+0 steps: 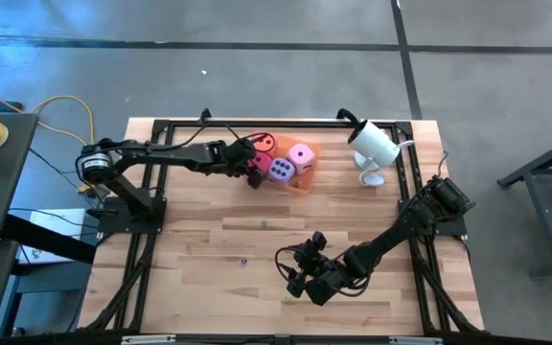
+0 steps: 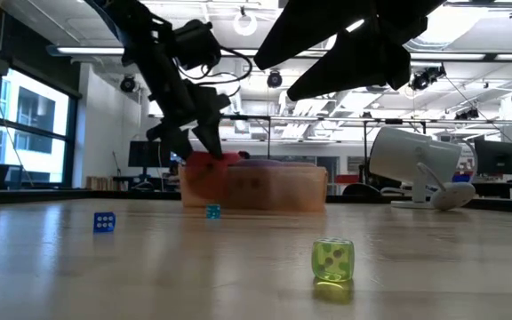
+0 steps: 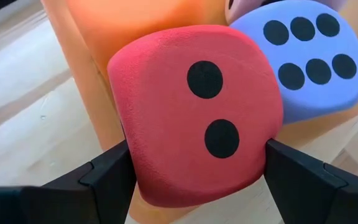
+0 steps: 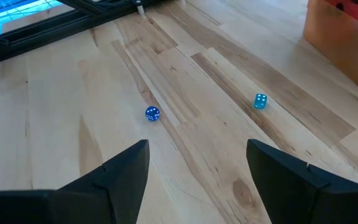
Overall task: Pick & Place Dice
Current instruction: Put the large red die into the orange bin
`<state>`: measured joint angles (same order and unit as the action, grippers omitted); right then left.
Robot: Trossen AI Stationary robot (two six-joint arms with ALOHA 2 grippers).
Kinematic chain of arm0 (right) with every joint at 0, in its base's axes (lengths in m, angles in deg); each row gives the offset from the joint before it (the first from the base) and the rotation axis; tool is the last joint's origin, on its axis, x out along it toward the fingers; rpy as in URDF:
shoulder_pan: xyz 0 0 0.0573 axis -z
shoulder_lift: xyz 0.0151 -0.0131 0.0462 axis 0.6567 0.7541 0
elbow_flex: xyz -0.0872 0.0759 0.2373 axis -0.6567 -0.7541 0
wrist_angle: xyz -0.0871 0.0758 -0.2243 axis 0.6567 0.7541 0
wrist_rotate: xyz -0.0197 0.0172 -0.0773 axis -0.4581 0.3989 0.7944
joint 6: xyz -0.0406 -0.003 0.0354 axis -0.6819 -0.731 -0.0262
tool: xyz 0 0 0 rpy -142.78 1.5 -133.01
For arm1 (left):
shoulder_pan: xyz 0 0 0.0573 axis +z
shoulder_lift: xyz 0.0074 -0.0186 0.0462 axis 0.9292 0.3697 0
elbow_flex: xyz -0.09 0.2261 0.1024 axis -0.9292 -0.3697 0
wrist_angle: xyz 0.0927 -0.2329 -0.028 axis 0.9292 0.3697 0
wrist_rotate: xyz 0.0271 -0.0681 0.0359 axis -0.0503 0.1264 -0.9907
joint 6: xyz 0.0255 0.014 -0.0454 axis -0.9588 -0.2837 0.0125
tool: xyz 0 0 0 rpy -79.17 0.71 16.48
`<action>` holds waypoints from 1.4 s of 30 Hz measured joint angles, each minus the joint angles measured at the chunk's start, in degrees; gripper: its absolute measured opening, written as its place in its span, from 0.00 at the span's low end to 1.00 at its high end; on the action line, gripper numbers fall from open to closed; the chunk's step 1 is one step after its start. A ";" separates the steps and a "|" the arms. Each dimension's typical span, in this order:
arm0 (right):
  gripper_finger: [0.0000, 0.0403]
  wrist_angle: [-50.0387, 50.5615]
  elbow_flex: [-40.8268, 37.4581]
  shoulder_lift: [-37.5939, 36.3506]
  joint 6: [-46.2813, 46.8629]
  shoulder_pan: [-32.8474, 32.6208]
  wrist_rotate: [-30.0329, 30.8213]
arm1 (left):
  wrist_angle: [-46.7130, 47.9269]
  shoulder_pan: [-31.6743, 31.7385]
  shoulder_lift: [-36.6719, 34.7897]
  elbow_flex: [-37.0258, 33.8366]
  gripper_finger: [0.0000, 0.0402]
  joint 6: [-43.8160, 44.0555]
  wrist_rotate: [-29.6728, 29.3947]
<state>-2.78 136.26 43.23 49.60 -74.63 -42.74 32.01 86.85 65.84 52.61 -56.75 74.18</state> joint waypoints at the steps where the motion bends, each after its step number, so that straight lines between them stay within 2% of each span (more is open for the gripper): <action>1: 0.64 0.00 0.00 0.00 -0.01 0.00 0.00 | -0.01 0.00 -0.13 0.00 0.73 -0.52 0.03; 14: 0.64 0.00 0.00 0.00 -0.18 0.00 -0.02 | 0.05 -0.87 -2.47 -0.17 0.84 -6.92 1.44; 22: 0.64 -0.02 0.00 0.00 -0.20 -0.02 0.00 | -0.52 -2.07 -2.47 -0.17 0.85 -13.56 1.47; 29: 0.64 -0.02 0.01 0.00 -0.19 -0.02 0.00 | -0.81 -2.60 -1.82 -0.07 0.85 -15.18 1.28; 32: 0.64 0.00 0.00 0.00 -0.20 0.01 0.09 | -0.80 -2.58 -1.40 -0.07 0.85 -13.31 1.32; 34: 0.64 0.06 0.00 0.00 -0.22 0.40 2.14 | -0.87 -2.56 -1.27 -0.07 0.85 -11.98 1.50; 39: 0.64 -0.14 0.00 -0.46 -1.88 3.55 14.74 | -0.88 -2.56 -1.25 -0.07 0.85 -8.03 1.52; 42: 0.64 -0.85 0.04 -0.66 -3.13 5.85 15.23 | -0.79 -2.06 -1.03 -0.07 0.85 -7.04 1.63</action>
<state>-3.63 136.30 42.58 46.47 -68.78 -27.50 31.22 84.79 64.81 52.54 -63.79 75.81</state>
